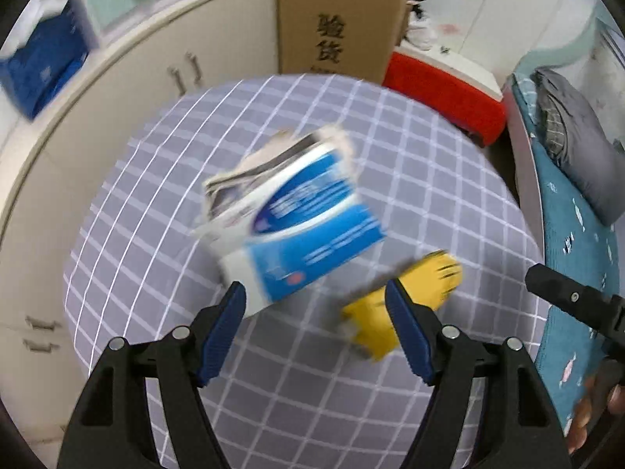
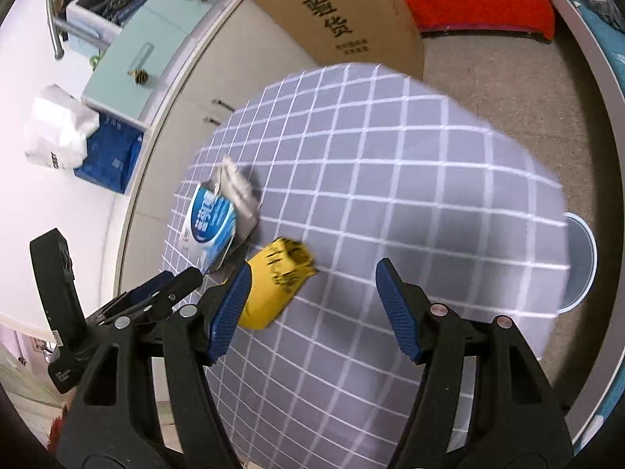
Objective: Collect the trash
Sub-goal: 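Move both open tools back over the table toward the remaining trash, then grasp the yellow bag with the right tool while the left tool grasps the blue-white medicine box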
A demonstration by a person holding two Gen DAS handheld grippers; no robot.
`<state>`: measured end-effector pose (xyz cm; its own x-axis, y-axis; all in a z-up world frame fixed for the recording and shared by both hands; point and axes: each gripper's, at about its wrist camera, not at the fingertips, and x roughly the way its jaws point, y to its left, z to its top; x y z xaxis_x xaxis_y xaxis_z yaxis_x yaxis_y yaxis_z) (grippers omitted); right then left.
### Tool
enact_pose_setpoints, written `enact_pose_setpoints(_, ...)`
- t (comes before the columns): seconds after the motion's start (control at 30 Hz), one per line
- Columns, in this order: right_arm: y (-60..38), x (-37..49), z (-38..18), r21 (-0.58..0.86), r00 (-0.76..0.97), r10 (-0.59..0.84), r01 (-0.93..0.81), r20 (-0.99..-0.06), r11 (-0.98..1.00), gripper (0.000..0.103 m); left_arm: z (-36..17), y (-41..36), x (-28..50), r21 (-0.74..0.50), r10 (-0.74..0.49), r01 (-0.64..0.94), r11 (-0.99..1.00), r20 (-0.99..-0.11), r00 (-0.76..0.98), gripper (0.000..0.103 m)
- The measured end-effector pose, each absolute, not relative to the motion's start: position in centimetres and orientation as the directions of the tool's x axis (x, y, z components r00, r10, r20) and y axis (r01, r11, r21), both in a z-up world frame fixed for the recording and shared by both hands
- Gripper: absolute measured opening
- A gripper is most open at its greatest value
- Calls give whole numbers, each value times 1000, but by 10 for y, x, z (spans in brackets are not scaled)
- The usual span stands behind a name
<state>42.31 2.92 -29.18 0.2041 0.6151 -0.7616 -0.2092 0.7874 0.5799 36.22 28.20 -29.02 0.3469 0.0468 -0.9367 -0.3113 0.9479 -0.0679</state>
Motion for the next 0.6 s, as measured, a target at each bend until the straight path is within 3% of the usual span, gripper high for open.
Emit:
enact_pose_setpoints(0.13, 55, 419, -297, 576, 180, 619, -240, -764, 781, 66, -298, 308, 349, -141, -16, -348, 927, -940, 339, 72)
enact_pose_setpoints(0.53, 98, 438, -336, 608, 21, 640, -291, -768, 739, 67, -314, 294, 334, -184, -81, -313, 932, -946, 315, 72)
enact_pose_setpoints(0.57, 100, 438, -337, 614, 12, 647, -302, -762, 729, 64, -314, 293, 334, -184, -83, -309, 933, -945, 315, 72)
enact_pose_setpoints(0.6, 102, 437, -337, 618, 3, 650, -310, -760, 723, 53, -314, 293, 335, -182, -82, -306, 935, -946, 313, 72)
